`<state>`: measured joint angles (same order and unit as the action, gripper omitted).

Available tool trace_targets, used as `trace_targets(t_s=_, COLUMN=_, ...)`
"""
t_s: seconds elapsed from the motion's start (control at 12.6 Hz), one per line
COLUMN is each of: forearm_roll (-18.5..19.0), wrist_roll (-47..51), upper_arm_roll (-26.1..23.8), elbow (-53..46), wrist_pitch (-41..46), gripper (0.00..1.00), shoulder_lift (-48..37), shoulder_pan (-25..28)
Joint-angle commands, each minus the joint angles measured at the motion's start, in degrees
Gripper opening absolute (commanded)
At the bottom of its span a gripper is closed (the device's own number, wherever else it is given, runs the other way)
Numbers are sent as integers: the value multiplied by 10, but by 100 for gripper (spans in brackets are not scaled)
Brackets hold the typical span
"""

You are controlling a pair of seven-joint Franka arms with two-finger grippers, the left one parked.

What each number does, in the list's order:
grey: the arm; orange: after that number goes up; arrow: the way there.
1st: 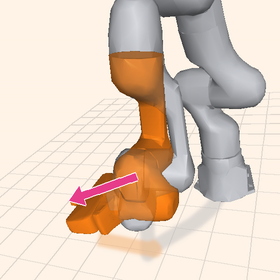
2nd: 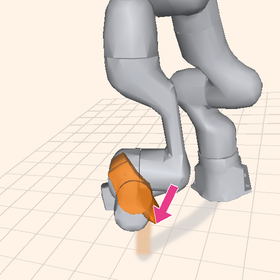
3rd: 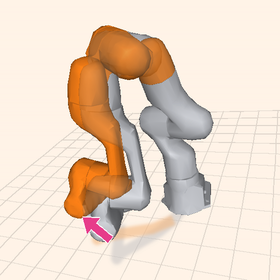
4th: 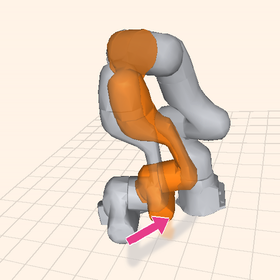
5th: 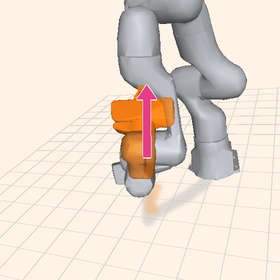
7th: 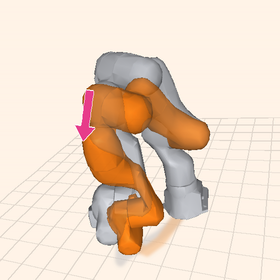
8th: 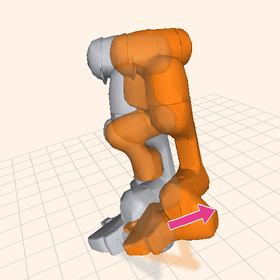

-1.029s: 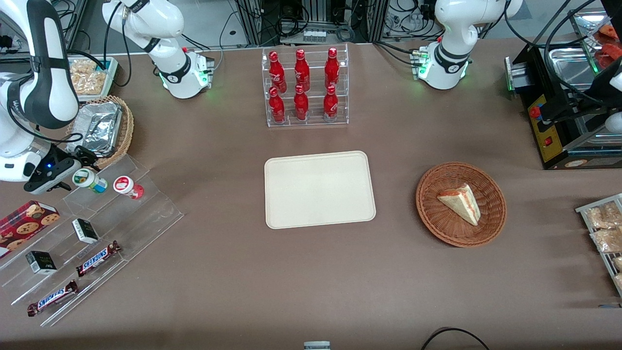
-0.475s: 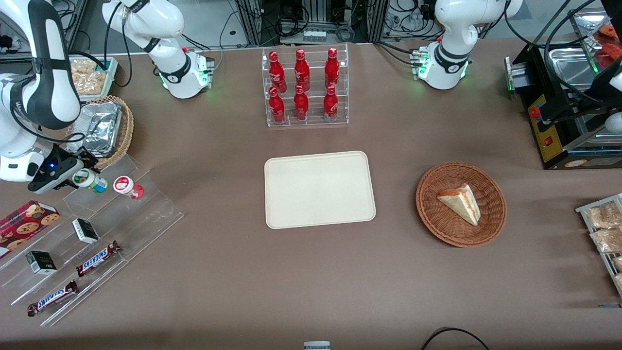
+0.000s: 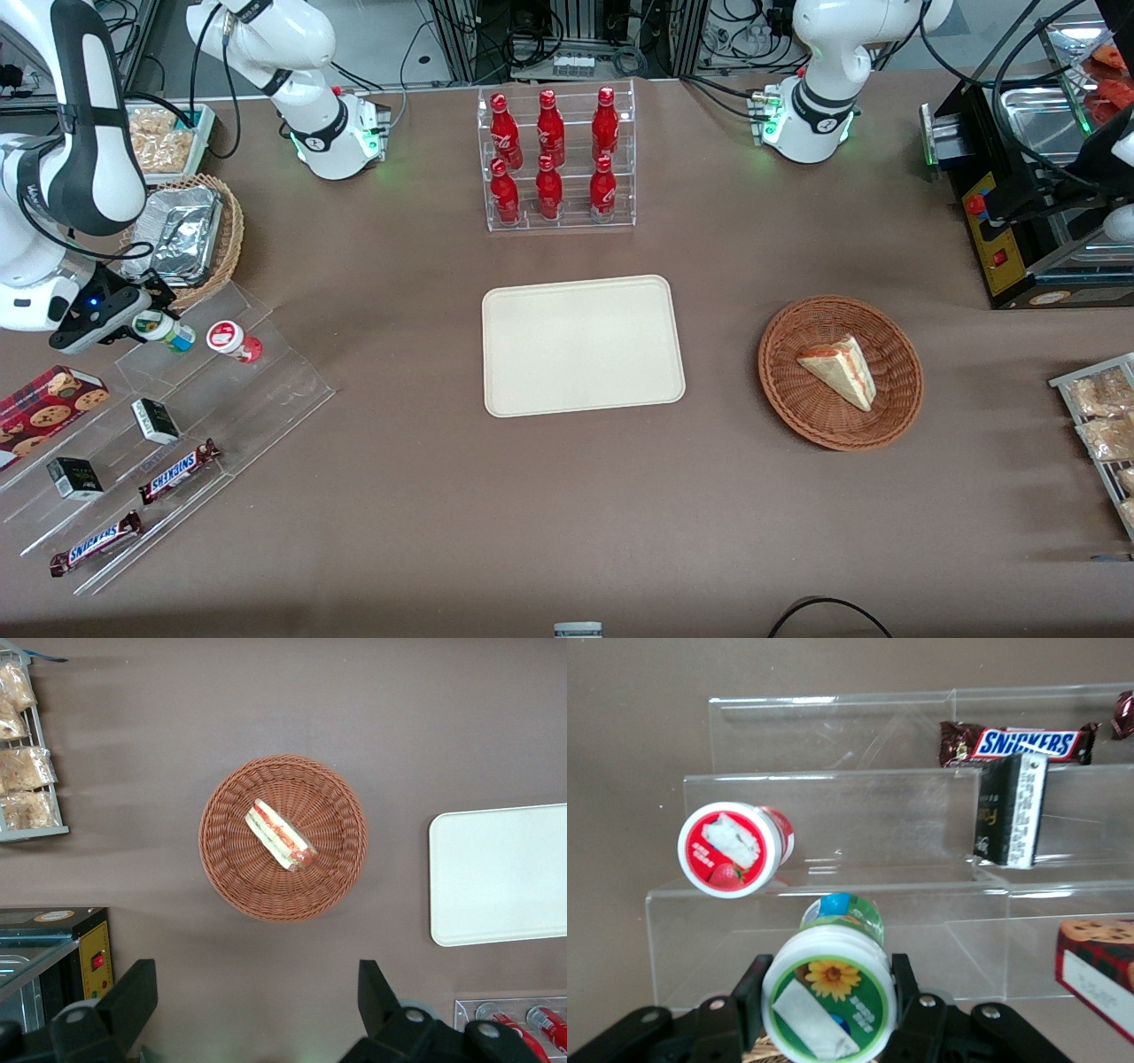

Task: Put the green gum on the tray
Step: 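Lift the gum bottle and carry it over the cream tray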

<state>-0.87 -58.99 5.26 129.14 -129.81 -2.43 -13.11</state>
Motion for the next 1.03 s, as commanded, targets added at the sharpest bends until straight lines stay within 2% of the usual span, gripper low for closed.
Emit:
trace_targets(t_s=0.0, forearm_roll=-9, wrist_roll=-6, upper_arm_roll=-4, elbow=-51, wrist_pitch=51, gripper=0, shoulder_lift=-8, shoulder_pan=5)
trace_targets(t_s=0.16, forearm_roll=-9, wrist_roll=3, upper_arm_roll=-6, elbow=-105, wrist_pitch=115, gripper=0, shoulder_lift=-3, shoulder_pan=19)
trace_targets(t_s=0.4, forearm_roll=-5, wrist_roll=80, upper_arm_roll=-5, elbow=-178, wrist_pitch=217, gripper=0, shoulder_lift=-4, shoulder_pan=67)
trace_targets(t_s=0.71, forearm_roll=-2, wrist_roll=229, upper_arm_roll=-6, elbow=-253, wrist_pitch=307, gripper=0, shoulder_lift=1, shoulder_pan=157)
trace_targets(t_s=0.95, forearm_roll=-2, wrist_roll=371, upper_arm_roll=-6, elbow=-303, wrist_pitch=348, gripper=0, shoulder_lift=22, shoulder_pan=246)
